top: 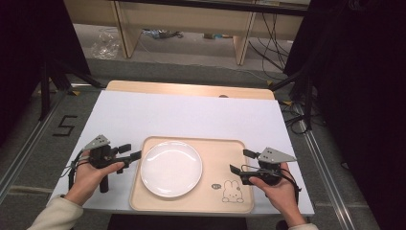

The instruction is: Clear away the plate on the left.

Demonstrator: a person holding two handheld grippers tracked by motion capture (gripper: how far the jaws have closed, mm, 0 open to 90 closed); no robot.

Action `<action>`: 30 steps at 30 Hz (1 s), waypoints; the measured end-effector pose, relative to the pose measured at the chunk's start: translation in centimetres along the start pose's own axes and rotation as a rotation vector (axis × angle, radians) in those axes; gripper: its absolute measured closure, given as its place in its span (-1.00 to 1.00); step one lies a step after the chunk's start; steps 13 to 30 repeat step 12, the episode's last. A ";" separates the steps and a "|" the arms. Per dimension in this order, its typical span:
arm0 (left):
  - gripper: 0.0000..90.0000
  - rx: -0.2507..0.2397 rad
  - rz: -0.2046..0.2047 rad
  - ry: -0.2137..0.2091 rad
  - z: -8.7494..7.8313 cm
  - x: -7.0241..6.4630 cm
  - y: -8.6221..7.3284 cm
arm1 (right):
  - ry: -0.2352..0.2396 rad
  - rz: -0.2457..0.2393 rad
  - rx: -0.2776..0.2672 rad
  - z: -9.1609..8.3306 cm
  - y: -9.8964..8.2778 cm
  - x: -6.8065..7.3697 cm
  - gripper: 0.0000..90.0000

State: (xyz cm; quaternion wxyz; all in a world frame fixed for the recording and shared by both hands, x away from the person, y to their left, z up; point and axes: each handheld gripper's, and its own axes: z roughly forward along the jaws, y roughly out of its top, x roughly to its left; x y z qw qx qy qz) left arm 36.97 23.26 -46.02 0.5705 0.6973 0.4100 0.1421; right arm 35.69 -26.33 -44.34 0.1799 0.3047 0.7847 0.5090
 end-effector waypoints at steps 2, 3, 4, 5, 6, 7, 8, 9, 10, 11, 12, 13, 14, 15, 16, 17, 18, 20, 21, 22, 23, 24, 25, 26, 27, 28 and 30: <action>-0.30 -0.043 0.083 -0.016 -0.5 -0.5 0.4 | 0.001 -0.002 0.000 0.0 0.0 0.0 -0.53; -0.31 -0.073 0.104 -0.019 -0.7 -1.0 0.5 | 0.001 -0.001 0.000 0.0 0.0 0.0 -0.53; -0.34 -0.095 0.139 -0.020 -1.0 -1.4 0.7 | 0.001 -0.001 0.000 0.0 0.0 0.0 -0.53; -0.39 -0.105 0.157 -0.018 -1.3 -1.6 0.8 | 0.001 -0.001 0.001 0.0 0.0 0.0 -0.53; -0.43 -0.103 0.148 -0.021 -1.5 -1.9 0.9 | 0.001 -0.002 0.001 0.0 0.0 0.0 -0.53; -0.47 -0.109 0.149 -0.016 -1.7 -2.1 0.9 | 0.002 -0.001 0.002 0.0 0.0 0.0 -0.53; -0.49 -0.108 0.164 0.003 -1.8 -2.2 0.9 | 0.001 -0.002 0.002 0.0 0.0 0.0 -0.53; -0.52 -0.108 0.184 0.006 -1.9 -2.3 0.9 | 0.002 0.000 0.003 0.0 0.0 0.0 -0.53; -0.56 -0.106 0.184 0.007 -1.9 -2.3 0.9 | 0.003 0.000 0.005 0.0 0.0 0.0 -0.53; -0.56 -0.104 0.175 0.011 -1.8 -2.3 0.8 | 0.003 0.000 0.004 0.0 0.0 0.0 -0.53; -0.58 -0.105 0.173 0.012 -1.7 -2.3 0.8 | -0.011 -0.011 0.018 -0.1 0.0 0.0 -0.53; -0.58 -0.105 0.173 0.012 -1.7 -2.3 0.8 | -0.011 -0.011 0.018 -0.1 0.0 0.0 -0.53; -0.58 -0.105 0.173 0.012 -1.7 -2.3 0.8 | -0.011 -0.011 0.018 -0.1 0.0 0.0 -0.53; -0.58 -0.105 0.173 0.012 -1.7 -2.3 0.8 | -0.011 -0.011 0.018 -0.1 0.0 0.0 -0.53; -0.58 -0.105 0.173 0.012 -1.7 -2.3 0.8 | -0.011 -0.011 0.018 -0.1 0.0 0.0 -0.53; -0.58 -0.105 0.173 0.012 -1.7 -2.3 0.8 | -0.011 -0.011 0.018 -0.1 0.0 0.0 -0.53; -0.58 -0.105 0.173 0.012 -1.7 -2.3 0.8 | -0.011 -0.011 0.018 -0.1 0.0 0.0 -0.53; -0.58 -0.105 0.173 0.012 -1.7 -2.3 0.8 | -0.011 -0.011 0.018 -0.1 0.0 0.0 -0.53; -0.58 -0.105 0.173 0.012 -1.7 -2.3 0.8 | -0.011 -0.011 0.018 -0.1 0.0 0.0 -0.53; -0.58 -0.105 0.173 0.012 -1.7 -2.3 0.8 | -0.011 -0.011 0.018 -0.1 0.0 0.0 -0.53; -0.58 -0.105 0.173 0.012 -1.7 -2.3 0.8 | -0.011 -0.011 0.018 -0.1 0.0 0.0 -0.53; -0.58 -0.105 0.173 0.012 -1.7 -2.3 0.8 | -0.011 -0.011 0.018 -0.1 0.0 0.0 -0.53; -0.58 -0.105 0.173 0.012 -1.7 -2.3 0.8 | -0.011 -0.011 0.018 -0.1 0.0 0.0 -0.53; -0.58 -0.105 0.173 0.012 -1.7 -2.3 0.8 | -0.011 -0.011 0.018 -0.1 0.0 0.0 -0.53; -0.58 -0.105 0.173 0.012 -1.7 -2.3 0.8 | -0.011 -0.011 0.018 -0.1 0.0 0.0 -0.53; -0.58 -0.105 0.173 0.012 -1.7 -2.3 0.8 | -0.011 -0.011 0.018 -0.1 0.0 0.0 -0.53; -0.58 -0.105 0.173 0.012 -1.7 -2.3 0.8 | -0.011 -0.011 0.018 -0.1 0.0 0.0 -0.53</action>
